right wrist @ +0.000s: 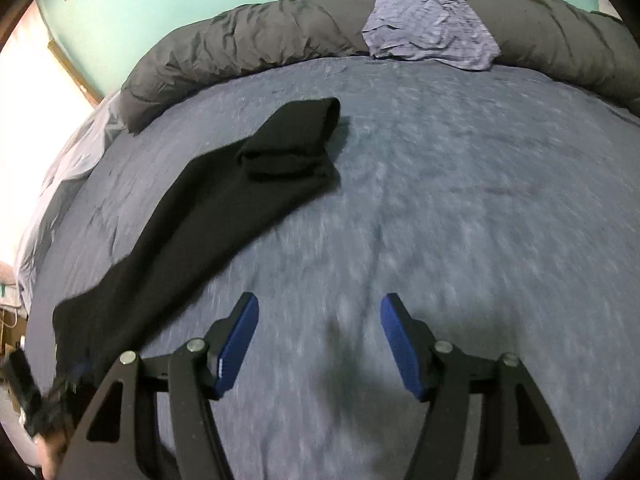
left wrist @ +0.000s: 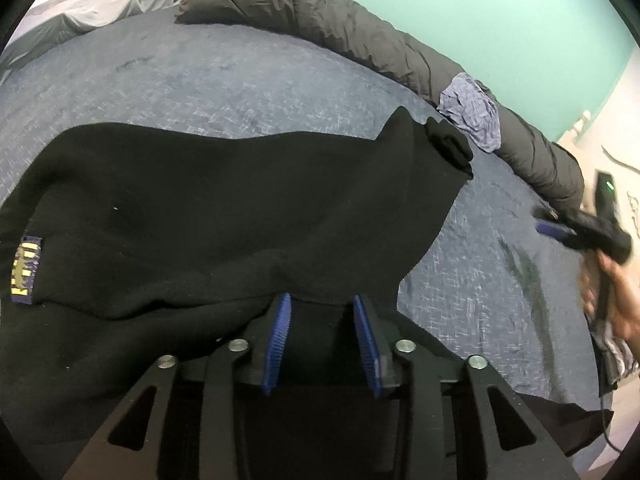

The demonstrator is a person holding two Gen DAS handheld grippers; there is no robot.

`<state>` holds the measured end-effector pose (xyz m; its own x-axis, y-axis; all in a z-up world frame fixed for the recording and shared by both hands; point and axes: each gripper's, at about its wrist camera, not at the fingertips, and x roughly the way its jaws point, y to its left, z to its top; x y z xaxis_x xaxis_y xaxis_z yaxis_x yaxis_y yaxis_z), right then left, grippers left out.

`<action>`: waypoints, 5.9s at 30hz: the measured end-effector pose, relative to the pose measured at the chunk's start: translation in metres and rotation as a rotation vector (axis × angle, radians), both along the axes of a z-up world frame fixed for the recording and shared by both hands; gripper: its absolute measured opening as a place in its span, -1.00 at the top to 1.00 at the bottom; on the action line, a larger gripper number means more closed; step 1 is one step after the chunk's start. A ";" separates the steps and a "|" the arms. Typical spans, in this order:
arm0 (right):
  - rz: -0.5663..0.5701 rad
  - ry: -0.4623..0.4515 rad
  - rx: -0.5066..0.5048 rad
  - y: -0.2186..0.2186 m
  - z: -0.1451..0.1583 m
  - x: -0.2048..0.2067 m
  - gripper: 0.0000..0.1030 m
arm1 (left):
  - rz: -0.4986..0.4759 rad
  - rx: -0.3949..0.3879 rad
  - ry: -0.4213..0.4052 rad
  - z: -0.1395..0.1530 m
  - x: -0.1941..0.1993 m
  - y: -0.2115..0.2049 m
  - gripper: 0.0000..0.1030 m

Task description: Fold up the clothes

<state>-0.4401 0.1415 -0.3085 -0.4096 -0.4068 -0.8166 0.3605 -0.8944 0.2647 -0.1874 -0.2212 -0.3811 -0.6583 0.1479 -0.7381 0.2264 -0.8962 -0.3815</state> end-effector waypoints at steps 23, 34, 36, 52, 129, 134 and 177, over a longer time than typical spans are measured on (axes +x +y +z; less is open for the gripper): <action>-0.068 0.019 0.033 -0.072 -0.062 -0.101 0.81 | -0.020 0.042 -0.003 -0.011 -0.012 -0.004 0.00; -0.045 0.158 -0.032 -0.015 0.021 -0.024 0.85 | -0.014 0.034 -0.005 -0.008 -0.010 -0.003 0.00; -0.067 0.166 -0.062 0.013 0.035 0.000 0.85 | -0.009 0.044 0.000 -0.005 -0.008 -0.004 0.00; -0.083 -0.170 0.001 0.113 -0.037 0.152 0.80 | -0.036 0.054 0.016 0.009 0.001 0.010 0.00; -0.620 -0.029 0.057 0.323 -0.015 0.151 0.00 | -0.040 0.036 -0.006 0.003 -0.006 0.013 -0.09; -0.530 -0.028 0.073 0.316 -0.016 0.124 -0.01 | -0.041 0.029 -0.009 0.003 -0.008 0.013 -0.09; -0.604 -0.004 -0.177 0.360 -0.034 0.116 0.32 | -0.049 -0.020 -0.028 -0.004 -0.014 0.021 -0.15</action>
<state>-0.3240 0.5014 -0.3428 -0.6065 -0.2336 -0.7600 -0.1957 -0.8826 0.4274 -0.2014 -0.2003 -0.3854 -0.6299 0.1648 -0.7590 0.1920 -0.9139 -0.3578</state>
